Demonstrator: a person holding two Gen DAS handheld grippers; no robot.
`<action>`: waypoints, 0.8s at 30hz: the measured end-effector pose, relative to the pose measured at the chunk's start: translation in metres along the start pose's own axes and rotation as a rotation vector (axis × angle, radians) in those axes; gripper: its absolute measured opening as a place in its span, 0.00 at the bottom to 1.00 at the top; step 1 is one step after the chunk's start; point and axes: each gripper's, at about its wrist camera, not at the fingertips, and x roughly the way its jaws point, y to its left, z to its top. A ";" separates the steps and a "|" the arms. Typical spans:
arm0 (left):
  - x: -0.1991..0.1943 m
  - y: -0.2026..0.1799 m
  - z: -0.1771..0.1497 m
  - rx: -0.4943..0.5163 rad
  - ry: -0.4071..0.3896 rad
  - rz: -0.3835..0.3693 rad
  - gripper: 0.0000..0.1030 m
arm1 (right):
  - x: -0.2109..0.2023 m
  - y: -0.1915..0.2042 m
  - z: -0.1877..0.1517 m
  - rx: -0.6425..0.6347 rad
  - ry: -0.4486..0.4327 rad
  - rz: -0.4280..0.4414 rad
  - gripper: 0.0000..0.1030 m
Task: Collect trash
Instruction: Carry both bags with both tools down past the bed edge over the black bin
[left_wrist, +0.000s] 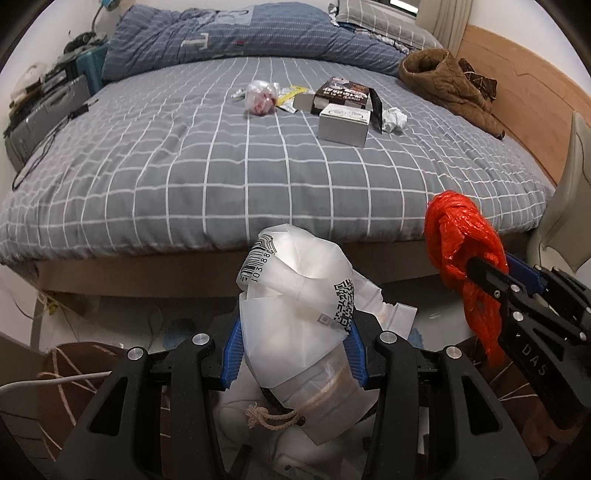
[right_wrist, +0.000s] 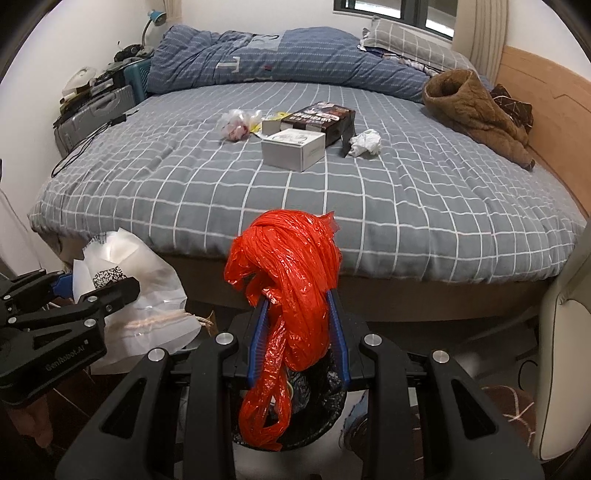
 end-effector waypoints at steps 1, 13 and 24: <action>0.001 0.001 -0.002 -0.002 0.002 0.002 0.44 | 0.001 0.000 -0.002 0.004 0.007 0.003 0.28; 0.045 0.010 -0.018 -0.013 0.070 0.008 0.44 | 0.048 0.002 -0.028 0.006 0.115 0.016 0.28; 0.092 0.018 -0.019 -0.008 0.148 0.017 0.44 | 0.103 0.010 -0.042 0.021 0.229 0.063 0.28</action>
